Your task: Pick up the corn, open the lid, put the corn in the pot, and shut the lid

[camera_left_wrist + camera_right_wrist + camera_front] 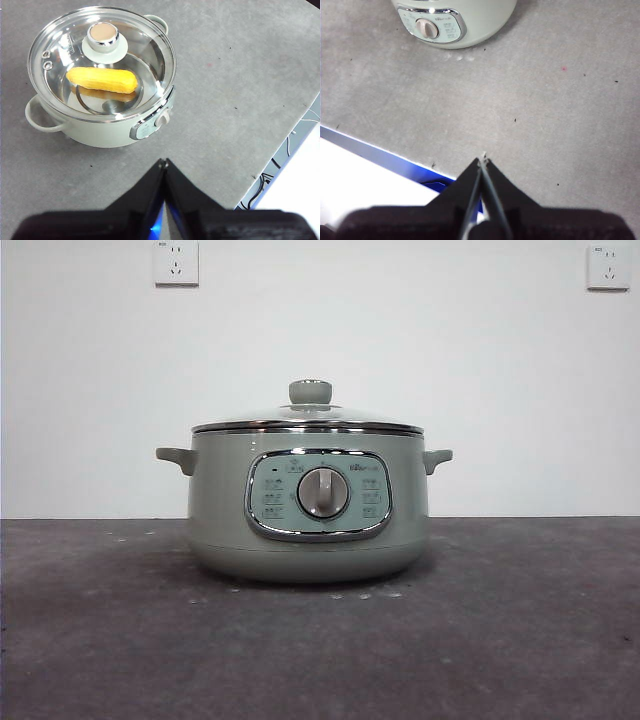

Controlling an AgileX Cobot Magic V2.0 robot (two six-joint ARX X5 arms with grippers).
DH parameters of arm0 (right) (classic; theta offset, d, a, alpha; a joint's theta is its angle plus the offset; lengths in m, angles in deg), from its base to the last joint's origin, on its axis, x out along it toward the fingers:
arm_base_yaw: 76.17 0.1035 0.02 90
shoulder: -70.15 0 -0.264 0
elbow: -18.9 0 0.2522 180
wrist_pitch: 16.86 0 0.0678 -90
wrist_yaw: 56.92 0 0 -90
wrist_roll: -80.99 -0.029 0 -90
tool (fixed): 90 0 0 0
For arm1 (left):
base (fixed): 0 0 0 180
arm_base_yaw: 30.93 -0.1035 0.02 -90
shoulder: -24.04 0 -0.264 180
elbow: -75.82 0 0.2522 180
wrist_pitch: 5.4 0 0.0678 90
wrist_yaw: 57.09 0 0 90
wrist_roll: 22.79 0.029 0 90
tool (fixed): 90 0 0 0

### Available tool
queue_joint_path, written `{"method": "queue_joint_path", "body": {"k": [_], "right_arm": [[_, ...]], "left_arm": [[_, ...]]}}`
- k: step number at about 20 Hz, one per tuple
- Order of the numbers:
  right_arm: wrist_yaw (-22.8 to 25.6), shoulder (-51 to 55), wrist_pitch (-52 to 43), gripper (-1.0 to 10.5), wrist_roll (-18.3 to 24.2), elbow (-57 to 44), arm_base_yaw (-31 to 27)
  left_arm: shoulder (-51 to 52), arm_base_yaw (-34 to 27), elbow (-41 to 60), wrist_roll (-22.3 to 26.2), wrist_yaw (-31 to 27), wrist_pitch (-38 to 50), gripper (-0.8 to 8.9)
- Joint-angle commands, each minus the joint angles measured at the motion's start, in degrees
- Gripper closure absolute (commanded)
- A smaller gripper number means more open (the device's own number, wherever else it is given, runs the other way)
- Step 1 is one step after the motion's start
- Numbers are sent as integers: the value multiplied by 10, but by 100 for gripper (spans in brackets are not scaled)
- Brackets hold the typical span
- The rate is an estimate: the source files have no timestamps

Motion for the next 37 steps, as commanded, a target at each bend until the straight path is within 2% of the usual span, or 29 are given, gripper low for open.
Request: {"method": "queue_joint_path", "body": {"k": [1,4,6,8,10,11,14,17,21,25,30,35,37], "right_arm": [[1,1,14,945,-7,-5,0],[1,1,14,945,-7,-5,0],[0,1,14,945,-7,-5,0],[1,1,14,945,-7,-5,0],[1,1,14,945,-7,-5,0],[1,1,14,945,-7,-5,0],[1,1,14,945,-7,-5,0],[1,1,14,945,-7,-5,0],[1,0,14,945,-7,-5,0],[1,0,14,945,-7,-5,0],[1,0,14,945,-7,-5,0],[1,0,14,945,-7,-5,0],[1,0,14,945,-7,-5,0]], "left_arm": [[-1,-2,1,-1,1,6,817],[0,-8,2,23,-10,54,817],[16,-42,7,60,-16,135,817],[52,-78,46,63,6,239,817],[110,-109,149,62,57,382,817],[142,-125,209,61,64,444,817],[234,-182,389,61,57,583,817],[321,-228,548,62,28,657,817],[419,-268,690,63,-31,675,817],[519,-276,786,58,-37,674,817],[605,-276,894,11,-48,675,817],[655,-284,906,-2,-50,589,817],[654,-284,906,-29,-35,590,817]]}}
